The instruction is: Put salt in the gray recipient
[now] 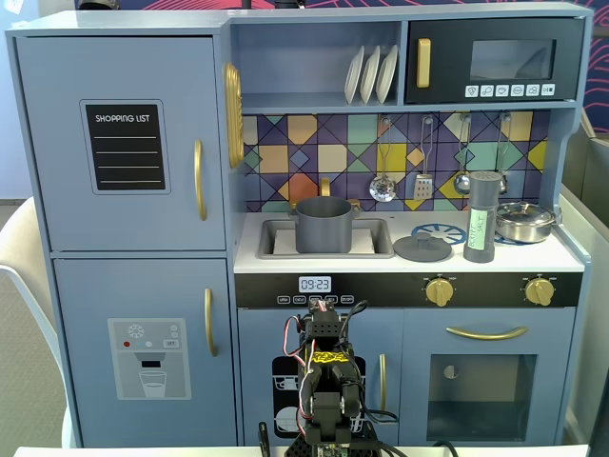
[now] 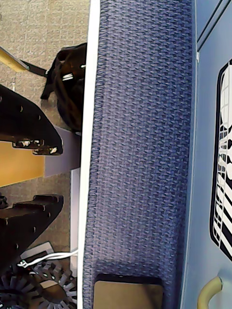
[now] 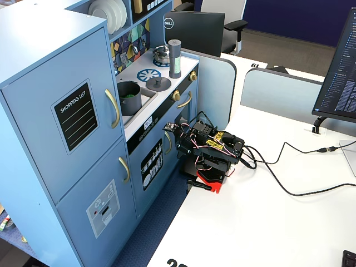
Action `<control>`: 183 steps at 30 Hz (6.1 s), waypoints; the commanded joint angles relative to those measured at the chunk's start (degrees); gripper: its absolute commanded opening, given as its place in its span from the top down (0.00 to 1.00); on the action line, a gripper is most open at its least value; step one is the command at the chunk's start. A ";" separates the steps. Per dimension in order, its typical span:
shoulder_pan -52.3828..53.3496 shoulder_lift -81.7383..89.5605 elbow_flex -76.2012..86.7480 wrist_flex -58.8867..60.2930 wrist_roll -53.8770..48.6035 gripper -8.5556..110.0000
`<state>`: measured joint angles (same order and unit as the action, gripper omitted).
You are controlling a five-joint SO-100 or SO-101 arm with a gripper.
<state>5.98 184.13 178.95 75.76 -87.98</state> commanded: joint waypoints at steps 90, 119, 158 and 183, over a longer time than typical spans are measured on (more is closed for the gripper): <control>11.34 -64.25 -110.83 -30.59 80.86 0.93; -8.00 -88.59 -138.16 -18.81 145.81 0.93; -10.72 -74.36 -105.91 -48.96 129.46 0.93; 43.86 -79.80 -106.79 -60.73 4.83 0.93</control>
<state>43.95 104.33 66.62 25.22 -73.04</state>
